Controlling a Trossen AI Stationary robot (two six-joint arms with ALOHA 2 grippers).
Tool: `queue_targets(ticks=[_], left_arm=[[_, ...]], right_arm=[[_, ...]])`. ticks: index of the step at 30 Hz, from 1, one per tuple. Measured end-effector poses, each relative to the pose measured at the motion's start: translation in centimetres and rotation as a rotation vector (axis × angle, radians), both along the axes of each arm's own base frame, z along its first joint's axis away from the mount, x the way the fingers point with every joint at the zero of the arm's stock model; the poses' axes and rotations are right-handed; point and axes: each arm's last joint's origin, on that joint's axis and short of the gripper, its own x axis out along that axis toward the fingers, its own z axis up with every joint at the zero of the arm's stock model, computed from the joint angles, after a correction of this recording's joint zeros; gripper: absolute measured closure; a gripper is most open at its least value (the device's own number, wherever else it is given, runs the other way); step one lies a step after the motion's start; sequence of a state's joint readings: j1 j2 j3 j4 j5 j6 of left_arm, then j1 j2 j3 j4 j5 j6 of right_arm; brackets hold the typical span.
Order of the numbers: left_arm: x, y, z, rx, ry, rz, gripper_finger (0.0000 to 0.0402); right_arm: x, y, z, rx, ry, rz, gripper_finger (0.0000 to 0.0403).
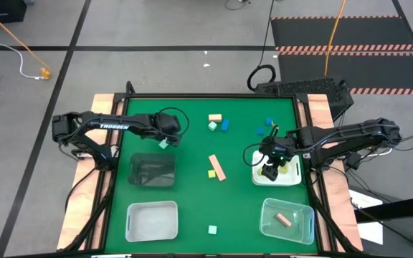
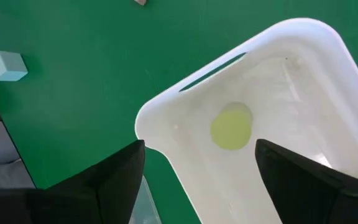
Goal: Sort & place blocks by color
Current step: Put the top left light blue block into the black bin
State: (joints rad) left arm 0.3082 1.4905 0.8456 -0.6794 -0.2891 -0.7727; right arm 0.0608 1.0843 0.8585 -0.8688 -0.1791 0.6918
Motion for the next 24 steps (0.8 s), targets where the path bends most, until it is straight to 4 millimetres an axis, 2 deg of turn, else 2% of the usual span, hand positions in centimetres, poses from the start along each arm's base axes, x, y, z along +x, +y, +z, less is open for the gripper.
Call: queue_targets(ticks=[14, 24], left_arm=[[-0.7, -1.0, -1.5, -0.024, 0.039, 0.009, 0.0149], [-0.1, -1.4, -2.4, -0.052, 0.042, -0.011, 0.0149]], right_arm=[[0.3, 0.0, 0.1, 0.0, -0.035, 0.0, 0.011], [0.3, 0.0, 0.1, 0.0, -0.037, -0.001, 0.011]])
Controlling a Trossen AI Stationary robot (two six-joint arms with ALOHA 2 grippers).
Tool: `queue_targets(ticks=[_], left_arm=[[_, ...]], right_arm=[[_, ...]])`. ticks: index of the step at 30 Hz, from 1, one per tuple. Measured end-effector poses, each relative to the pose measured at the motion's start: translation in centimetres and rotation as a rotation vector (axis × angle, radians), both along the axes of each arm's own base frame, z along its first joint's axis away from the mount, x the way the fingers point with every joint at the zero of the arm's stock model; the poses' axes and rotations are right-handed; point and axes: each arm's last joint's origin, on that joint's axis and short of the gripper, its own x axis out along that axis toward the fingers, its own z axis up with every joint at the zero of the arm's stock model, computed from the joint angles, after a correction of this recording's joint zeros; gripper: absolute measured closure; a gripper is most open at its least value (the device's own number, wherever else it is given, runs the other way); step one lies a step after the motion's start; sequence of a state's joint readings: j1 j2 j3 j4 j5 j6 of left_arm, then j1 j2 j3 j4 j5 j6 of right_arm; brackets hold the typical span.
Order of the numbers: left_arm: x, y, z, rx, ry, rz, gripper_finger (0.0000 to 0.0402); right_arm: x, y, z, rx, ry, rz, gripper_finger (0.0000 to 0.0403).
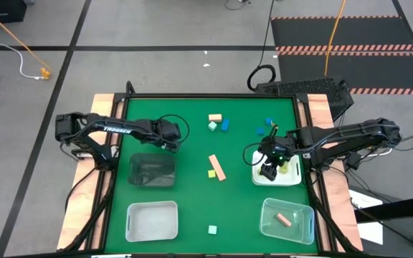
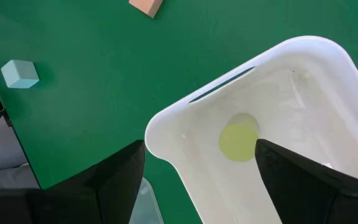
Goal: Sort & place blocks by color
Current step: Put the top left light blue block into the black bin
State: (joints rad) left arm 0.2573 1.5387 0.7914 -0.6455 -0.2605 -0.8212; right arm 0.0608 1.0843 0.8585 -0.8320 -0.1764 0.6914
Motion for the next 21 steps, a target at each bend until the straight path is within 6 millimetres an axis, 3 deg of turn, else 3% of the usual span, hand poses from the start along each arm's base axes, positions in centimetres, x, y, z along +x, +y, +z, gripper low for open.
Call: queue_targets(ticks=[8, 12, 15, 19, 21], left_arm=[[0.7, 0.1, -2.1, -0.04, 0.047, 0.05, 0.0149], [0.7, 0.1, -2.3, -0.049, 0.05, 0.077, 0.0154], [0.7, 0.1, -2.3, -0.053, 0.045, 0.078, 0.0186], [0.7, 0.1, -2.3, -0.059, 0.038, 0.077, 0.0268], [0.8, 0.1, -2.3, -0.057, 0.032, 0.078, 0.0276]], right_arm=[[0.3, 0.0, 0.2, 0.002, -0.035, 0.0, 0.011], [0.4, 0.0, 0.2, 0.003, -0.048, 0.0, 0.011], [0.4, 0.0, 0.2, -0.001, -0.049, 0.004, 0.011], [0.4, -0.1, 0.2, -0.03, -0.053, 0.009, 0.011], [0.4, -0.1, 0.2, -0.031, -0.053, 0.009, 0.011]])
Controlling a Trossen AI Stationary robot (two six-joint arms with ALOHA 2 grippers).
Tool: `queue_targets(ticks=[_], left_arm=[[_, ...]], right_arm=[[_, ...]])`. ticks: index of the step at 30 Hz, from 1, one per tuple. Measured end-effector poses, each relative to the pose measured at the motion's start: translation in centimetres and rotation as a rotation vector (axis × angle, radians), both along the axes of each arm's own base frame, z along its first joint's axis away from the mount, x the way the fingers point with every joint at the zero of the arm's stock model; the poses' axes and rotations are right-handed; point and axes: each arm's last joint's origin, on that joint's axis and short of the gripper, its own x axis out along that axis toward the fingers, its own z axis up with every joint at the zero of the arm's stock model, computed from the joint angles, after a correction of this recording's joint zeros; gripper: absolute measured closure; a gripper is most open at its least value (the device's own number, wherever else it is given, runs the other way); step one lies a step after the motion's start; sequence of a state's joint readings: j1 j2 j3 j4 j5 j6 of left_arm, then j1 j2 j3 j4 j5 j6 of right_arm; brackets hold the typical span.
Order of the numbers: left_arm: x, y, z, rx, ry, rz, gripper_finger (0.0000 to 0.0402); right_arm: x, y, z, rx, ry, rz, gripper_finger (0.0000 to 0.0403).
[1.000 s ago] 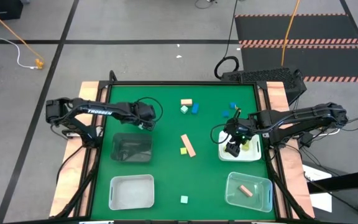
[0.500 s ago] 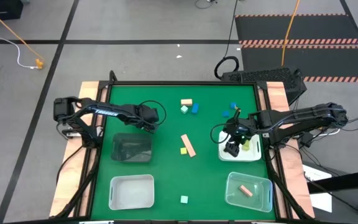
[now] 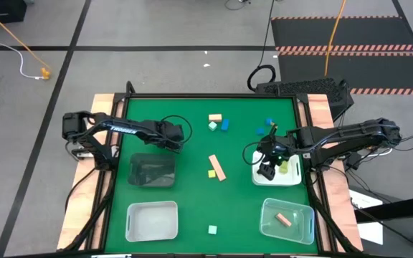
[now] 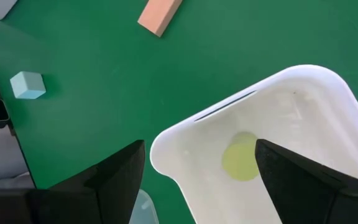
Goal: Sort & place blocks by color
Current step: Put the top left light blue block into the black bin
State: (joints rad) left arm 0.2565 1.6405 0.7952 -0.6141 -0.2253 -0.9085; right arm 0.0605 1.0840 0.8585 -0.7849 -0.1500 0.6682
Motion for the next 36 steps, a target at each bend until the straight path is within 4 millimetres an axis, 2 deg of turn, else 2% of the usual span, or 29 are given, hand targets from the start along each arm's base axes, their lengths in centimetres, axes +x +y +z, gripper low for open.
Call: queue_targets(ticks=[4, 8, 16, 22, 25, 30, 36], left_arm=[[0.0, 0.0, 0.5, 0.009, -0.037, 0.008, 0.0276], [0.0, 0.1, 2.0, 0.061, -0.139, 0.032, 0.0276], [0.4, -0.1, 8.3, 0.176, -0.569, 0.037, 0.0276], [1.3, -1.0, 12.8, 0.29, -0.92, -0.072, 0.0276], [1.5, -1.5, 14.4, 0.343, -1.047, -0.132, 0.0276], [2.0, -2.7, 16.4, 0.357, -1.234, -0.254, 0.0276], [2.3, -3.8, 17.2, 0.369, -1.31, -0.336, 0.0276]], right_arm=[[0.0, 0.0, 0.0, 0.0, 0.0, 0.003, 0.011], [0.0, 0.0, 0.0, -0.009, -0.003, 0.019, 0.011], [0.0, 0.0, 0.0, -0.015, -0.008, 0.024, 0.011], [0.1, -0.2, 0.0, -0.08, -0.018, -0.011, 0.011], [0.2, -0.3, 0.1, -0.104, -0.032, -0.025, 0.011], [0.6, -0.4, 0.3, -0.124, -0.073, -0.04, 0.011], [1.2, -0.4, 0.6, -0.129, -0.147, -0.047, 0.011]])
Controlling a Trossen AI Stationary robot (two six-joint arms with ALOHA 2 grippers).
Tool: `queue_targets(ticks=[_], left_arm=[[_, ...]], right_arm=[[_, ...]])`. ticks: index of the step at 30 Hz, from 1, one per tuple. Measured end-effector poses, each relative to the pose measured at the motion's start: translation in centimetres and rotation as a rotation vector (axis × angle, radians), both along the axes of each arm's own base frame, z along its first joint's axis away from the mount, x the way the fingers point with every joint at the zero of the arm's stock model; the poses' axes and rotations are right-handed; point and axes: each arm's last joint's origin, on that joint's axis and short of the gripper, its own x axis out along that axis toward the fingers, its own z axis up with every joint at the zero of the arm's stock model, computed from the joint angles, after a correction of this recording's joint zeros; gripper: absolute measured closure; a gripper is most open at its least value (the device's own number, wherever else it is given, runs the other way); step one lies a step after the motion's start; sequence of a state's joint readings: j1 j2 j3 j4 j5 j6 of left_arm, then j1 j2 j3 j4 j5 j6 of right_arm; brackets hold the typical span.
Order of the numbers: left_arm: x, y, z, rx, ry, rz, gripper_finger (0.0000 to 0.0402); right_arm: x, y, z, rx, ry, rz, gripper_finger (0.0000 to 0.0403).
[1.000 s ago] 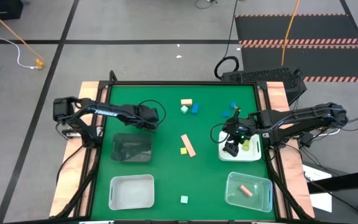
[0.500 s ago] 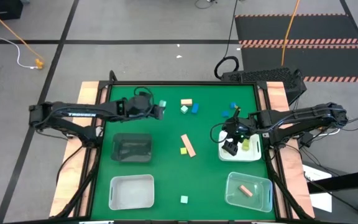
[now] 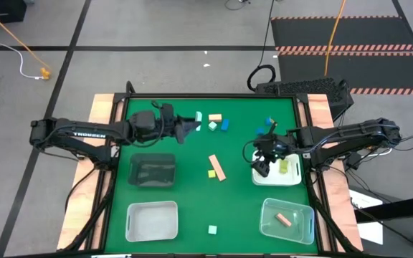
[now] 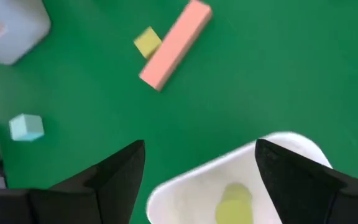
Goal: Sort & place blocks by color
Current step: Put the top left light blue block into the black bin
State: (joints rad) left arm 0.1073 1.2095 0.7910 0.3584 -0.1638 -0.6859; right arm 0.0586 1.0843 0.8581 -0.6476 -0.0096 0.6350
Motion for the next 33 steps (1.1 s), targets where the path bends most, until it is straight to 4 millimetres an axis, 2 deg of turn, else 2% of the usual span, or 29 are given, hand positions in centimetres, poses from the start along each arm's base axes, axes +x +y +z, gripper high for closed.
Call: queue_targets(ticks=[10, 18, 24, 29, 33], left_arm=[[0.1, -1.0, 0.0, -0.023, -0.002, -0.061, 0.0276], [0.2, -2.9, -0.5, -0.198, 0.034, -0.316, 0.0276], [-0.4, -4.7, -2.6, -0.437, 0.283, -0.512, 0.0276], [-1.9, -6.3, -5.0, -0.618, 0.585, -0.473, 0.0276], [-2.9, -7.1, -6.1, -0.695, 0.743, -0.426, 0.0268]], right_arm=[[0.4, -0.2, 0.3, -0.057, -0.056, -0.035, 0.011], [0.6, -0.2, 0.5, -0.075, -0.086, -0.014, 0.011], [0.8, -0.4, 0.7, -0.183, -0.109, -0.018, 0.011], [0.8, -0.9, 0.7, -0.325, -0.103, -0.093, 0.011], [0.6, -1.8, 0.7, -0.373, -0.086, -0.172, 0.011]])
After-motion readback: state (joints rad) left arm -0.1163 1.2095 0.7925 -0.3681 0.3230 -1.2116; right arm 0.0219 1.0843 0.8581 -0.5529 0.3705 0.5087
